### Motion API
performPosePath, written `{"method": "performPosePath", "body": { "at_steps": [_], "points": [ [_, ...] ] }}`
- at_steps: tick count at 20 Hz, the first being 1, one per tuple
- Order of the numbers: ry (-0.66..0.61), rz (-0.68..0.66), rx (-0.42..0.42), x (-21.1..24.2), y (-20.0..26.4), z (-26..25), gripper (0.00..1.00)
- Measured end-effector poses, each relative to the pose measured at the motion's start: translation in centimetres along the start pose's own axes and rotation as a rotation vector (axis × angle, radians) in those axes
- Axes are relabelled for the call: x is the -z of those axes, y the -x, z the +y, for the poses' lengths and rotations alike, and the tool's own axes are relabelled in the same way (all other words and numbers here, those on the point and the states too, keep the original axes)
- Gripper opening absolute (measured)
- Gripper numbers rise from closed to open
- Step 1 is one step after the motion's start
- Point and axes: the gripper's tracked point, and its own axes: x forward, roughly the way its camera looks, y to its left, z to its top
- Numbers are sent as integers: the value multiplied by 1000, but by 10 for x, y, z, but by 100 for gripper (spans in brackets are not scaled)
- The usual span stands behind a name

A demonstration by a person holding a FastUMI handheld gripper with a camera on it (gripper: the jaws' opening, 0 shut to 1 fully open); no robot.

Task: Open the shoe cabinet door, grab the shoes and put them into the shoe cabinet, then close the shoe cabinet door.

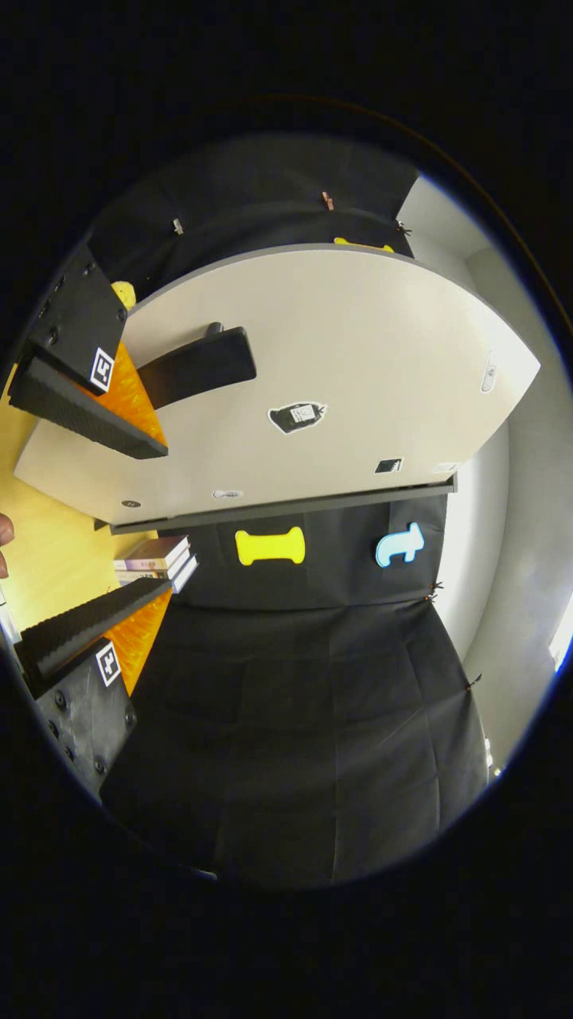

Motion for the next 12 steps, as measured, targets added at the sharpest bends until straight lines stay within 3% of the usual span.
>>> {"method": "performPosePath", "body": {
  "at_steps": [7,12],
  "points": [
    [36,52,-177,21,-24,97,98],
    [64,22,-199,13,-29,122,98]
  ]
}}
